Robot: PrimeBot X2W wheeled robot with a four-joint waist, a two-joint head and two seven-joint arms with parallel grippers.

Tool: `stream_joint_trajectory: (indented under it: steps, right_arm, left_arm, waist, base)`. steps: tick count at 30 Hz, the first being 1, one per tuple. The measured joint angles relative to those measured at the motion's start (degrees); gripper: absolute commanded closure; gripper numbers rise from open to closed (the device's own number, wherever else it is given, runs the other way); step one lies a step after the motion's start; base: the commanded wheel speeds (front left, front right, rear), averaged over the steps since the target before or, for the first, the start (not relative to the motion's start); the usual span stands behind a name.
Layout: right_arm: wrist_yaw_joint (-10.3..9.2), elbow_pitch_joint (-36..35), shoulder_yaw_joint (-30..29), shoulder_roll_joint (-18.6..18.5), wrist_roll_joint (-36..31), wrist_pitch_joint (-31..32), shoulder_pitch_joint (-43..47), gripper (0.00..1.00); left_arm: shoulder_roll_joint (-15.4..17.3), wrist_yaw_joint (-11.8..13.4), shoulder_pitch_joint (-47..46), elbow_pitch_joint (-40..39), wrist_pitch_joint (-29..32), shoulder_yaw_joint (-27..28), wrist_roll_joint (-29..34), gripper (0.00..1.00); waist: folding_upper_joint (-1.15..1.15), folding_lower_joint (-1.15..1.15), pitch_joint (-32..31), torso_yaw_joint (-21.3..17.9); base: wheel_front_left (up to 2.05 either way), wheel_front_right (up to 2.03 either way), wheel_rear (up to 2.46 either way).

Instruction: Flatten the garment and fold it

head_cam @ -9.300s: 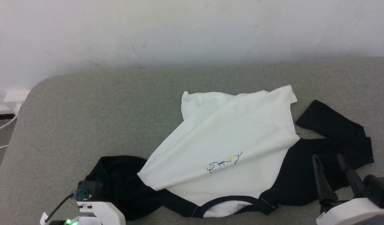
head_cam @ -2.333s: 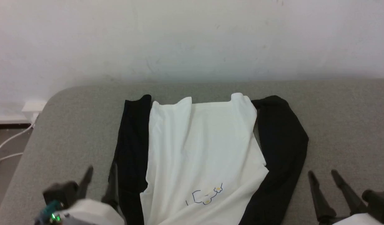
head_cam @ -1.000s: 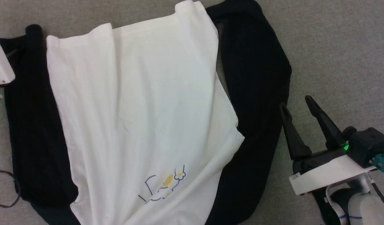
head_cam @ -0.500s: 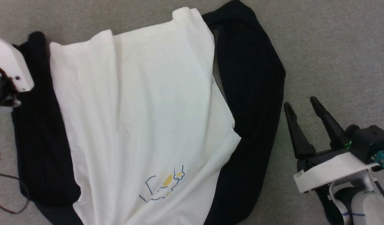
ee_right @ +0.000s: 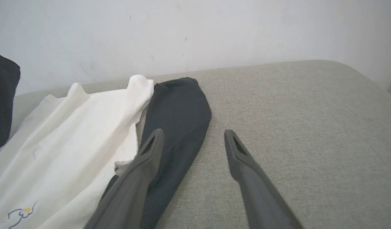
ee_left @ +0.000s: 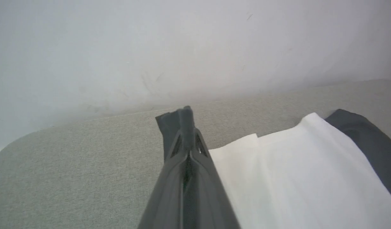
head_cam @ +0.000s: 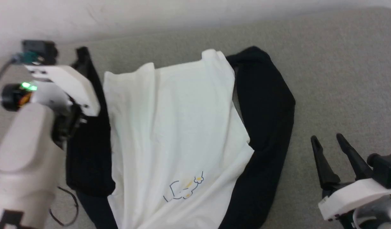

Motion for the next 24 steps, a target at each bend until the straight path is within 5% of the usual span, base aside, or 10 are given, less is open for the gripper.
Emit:
stream_joint_trajectory:
  steps: [11,14,16,22,23,24]
  right_arm:
    - [0.0,-2.6,-6.4,0.0,0.4,1.6,3.0,0.0]
    - [0.0,-2.9,-6.5,0.0,0.6,1.8,3.0,0.0]
    - [0.0,-2.8,-6.2,0.0,1.0,1.9,2.9,0.0]
    - [-0.01,-1.7,-6.4,0.0,1.4,1.8,2.7,0.0]
    - [-0.01,-1.5,-6.4,0.0,1.4,1.8,2.7,0.0]
    - [-0.01,-1.4,-6.5,0.0,1.4,1.7,2.7,0.0]
  left_arm:
    - [-8.9,1.2,19.4,-24.4,6.2,-16.3,2.6,1.0]
    - [-12.6,0.1,22.2,-24.6,7.5,-21.2,2.2,1.0]
    - [-18.3,-1.3,24.1,-20.4,8.1,-27.6,2.4,1.0]
    - [-20.5,-2.4,26.1,-13.2,8.2,-32.4,3.2,1.0]
    - [-20.7,-2.3,26.4,-12.2,7.4,-32.6,3.4,0.77]
    - [-21.0,-2.2,26.6,-11.1,6.8,-32.6,3.4,0.35]
  waist:
    - [0.0,-0.01,-8.2,4.1]
    - [0.0,-0.01,-8.7,4.0]
    - [0.0,0.0,-8.3,2.5]
    - [0.0,0.01,-6.8,0.3]
    - [0.0,0.01,-6.6,0.0]
    - [0.0,0.01,-6.4,-0.2]
  base:
    - [0.0,0.0,0.0]
    - [0.0,0.0,0.0]
    - [0.0,0.0,0.0]
    - [0.0,0.0,0.0]
    - [0.0,0.0,0.0]
    - [0.0,0.0,0.0]
